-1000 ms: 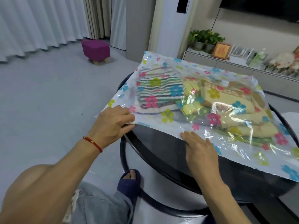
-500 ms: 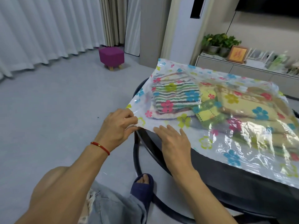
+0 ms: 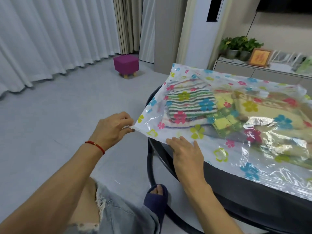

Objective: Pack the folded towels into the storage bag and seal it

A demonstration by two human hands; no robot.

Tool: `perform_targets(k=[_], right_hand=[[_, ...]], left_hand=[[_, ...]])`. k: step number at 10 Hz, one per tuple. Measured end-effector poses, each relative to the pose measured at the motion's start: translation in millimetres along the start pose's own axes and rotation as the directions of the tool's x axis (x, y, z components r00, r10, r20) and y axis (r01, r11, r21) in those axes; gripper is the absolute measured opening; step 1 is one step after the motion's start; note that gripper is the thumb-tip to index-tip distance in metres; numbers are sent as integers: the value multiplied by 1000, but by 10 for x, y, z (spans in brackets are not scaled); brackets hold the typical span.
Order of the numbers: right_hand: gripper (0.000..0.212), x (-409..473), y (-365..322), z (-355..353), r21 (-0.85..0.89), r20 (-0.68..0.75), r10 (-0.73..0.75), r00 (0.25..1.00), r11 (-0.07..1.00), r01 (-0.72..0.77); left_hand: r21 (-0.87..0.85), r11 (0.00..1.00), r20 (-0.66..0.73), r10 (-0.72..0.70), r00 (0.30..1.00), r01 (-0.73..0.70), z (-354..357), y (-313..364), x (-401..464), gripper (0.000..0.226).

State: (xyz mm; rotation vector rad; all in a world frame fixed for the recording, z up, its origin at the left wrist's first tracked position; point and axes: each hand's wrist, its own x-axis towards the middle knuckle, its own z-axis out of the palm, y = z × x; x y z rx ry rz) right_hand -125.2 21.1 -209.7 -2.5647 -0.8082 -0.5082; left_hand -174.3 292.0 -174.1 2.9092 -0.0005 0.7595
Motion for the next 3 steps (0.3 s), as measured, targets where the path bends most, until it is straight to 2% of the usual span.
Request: perform_targets(k=[1, 2, 3], right_hand=[[37, 46, -20, -22, -27, 126, 11, 992, 1000, -8], [26, 28, -27, -65, 26, 71, 29, 997, 999, -31], [33, -119, -20, -155, 145, 17, 57, 998, 988, -59]], left_hand=[[1, 1000, 64, -25, 998, 25, 13, 65, -11, 9], [93, 992, 72, -92, 993, 85, 90, 293, 4, 41], [32, 999, 66, -45, 997, 43, 168, 722, -17, 60]])
